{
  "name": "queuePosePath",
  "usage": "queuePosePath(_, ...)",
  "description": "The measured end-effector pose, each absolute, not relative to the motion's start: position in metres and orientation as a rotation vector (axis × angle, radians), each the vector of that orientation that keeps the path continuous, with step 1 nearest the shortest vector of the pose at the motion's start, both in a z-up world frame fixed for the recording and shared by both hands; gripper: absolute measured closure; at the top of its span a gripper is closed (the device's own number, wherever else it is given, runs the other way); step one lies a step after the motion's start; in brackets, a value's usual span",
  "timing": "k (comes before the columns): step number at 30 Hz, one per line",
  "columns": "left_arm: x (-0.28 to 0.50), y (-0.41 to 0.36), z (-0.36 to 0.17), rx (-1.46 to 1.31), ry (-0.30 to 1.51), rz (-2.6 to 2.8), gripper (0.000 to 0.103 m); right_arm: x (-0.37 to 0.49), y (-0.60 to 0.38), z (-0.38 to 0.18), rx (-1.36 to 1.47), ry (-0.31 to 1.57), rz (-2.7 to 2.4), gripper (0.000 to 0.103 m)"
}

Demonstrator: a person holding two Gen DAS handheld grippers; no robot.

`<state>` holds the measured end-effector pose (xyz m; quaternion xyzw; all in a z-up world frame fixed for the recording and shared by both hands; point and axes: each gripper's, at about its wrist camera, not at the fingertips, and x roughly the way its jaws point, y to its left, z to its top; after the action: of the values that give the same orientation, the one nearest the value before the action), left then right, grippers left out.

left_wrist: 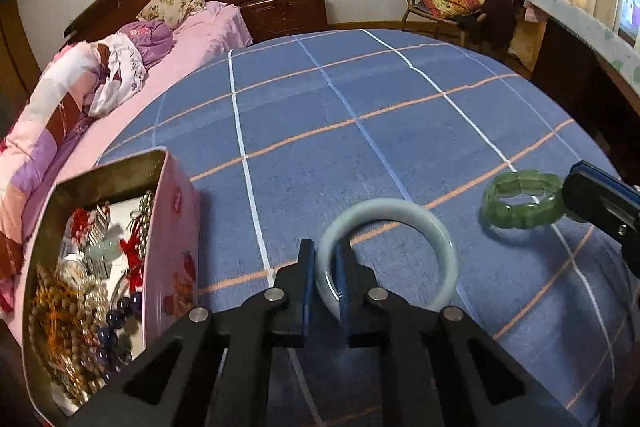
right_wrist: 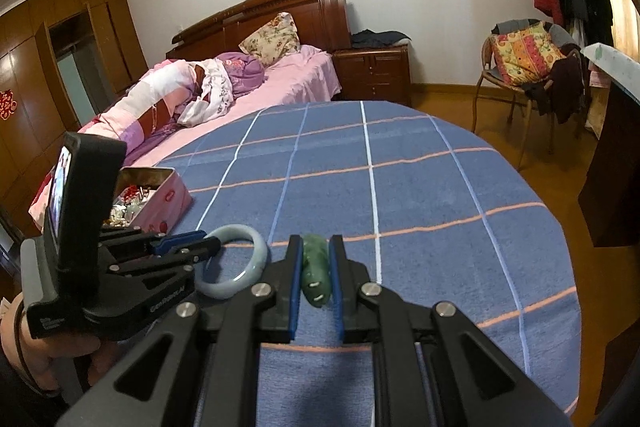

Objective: Organize jewelry
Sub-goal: 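Grasp the white jade bangle rim with the left tool while the right tool holds the green bangle, then carry the white bangle into the tin with the left tool while the right tool carries the green bangle there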

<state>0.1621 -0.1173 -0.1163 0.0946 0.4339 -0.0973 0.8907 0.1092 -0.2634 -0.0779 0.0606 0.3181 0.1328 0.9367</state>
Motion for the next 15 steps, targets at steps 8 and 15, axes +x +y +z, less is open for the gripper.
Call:
queuePosePath(8,0.136,-0.108,-0.091,0.205,0.796,-0.173,0.094,0.105,-0.259,-0.073,0.112,0.634,0.282,0.088)
queuePosePath(15,0.119,-0.093,-0.071,0.182,0.765,-0.167,0.094,0.101,-0.254,-0.057,0.105,0.604,0.304,0.088)
